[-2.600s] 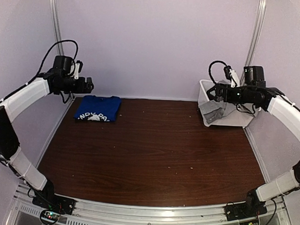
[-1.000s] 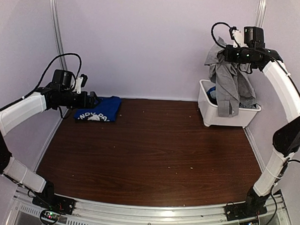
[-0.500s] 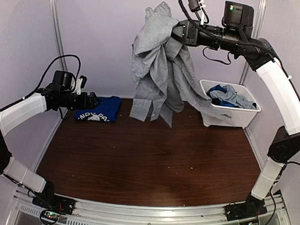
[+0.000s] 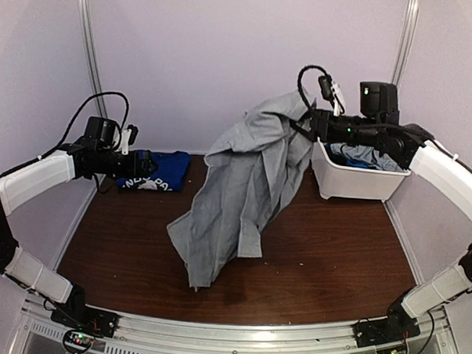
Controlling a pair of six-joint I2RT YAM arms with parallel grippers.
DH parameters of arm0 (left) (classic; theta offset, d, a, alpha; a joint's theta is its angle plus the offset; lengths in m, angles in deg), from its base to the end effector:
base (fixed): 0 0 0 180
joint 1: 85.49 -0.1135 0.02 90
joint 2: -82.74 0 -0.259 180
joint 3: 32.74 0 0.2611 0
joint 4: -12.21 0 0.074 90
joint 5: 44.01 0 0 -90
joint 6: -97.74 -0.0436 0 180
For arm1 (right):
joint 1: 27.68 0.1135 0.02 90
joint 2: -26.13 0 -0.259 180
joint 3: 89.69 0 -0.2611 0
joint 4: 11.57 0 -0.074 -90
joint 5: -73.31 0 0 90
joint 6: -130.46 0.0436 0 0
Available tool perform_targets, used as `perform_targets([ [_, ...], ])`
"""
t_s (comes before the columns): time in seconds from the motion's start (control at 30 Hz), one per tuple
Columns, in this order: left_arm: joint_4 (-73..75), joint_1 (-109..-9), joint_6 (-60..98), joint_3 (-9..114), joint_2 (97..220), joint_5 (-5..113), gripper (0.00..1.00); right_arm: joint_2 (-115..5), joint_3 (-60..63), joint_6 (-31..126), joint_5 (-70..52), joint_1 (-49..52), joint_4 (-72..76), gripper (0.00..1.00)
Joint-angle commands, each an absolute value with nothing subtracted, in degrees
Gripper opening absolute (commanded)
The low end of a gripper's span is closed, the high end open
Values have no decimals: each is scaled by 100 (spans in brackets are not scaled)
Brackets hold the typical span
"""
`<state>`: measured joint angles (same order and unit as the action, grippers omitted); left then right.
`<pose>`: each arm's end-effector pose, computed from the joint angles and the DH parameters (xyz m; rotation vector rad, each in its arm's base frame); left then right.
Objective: Fold and stack the mixed laundry pile
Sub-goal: Place the crumpled shirt at the center of the board.
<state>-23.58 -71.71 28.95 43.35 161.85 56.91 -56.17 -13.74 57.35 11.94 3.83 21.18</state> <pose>0.3116 -0.0849 0.2809 -0.0437 2.2898 -0.5380 0.2773 0.1945 0.4455 -0.6116 1.7574 1.0391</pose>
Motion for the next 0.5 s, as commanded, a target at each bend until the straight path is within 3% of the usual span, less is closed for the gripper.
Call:
perform_targets([
  [0.0,-2196,-6861,2517,4068,15965,5812,98,-4927,741,5779,-83,76,2391,77],
  [0.17,-2301,-5844,2230,3729,16013,5457,98,-4237,1952,5605,-471,-36,2778,90],
  [0.47,-1652,-4133,2630,3245,16888,5194,98,-4380,2639,5718,259,5,2536,84],
])
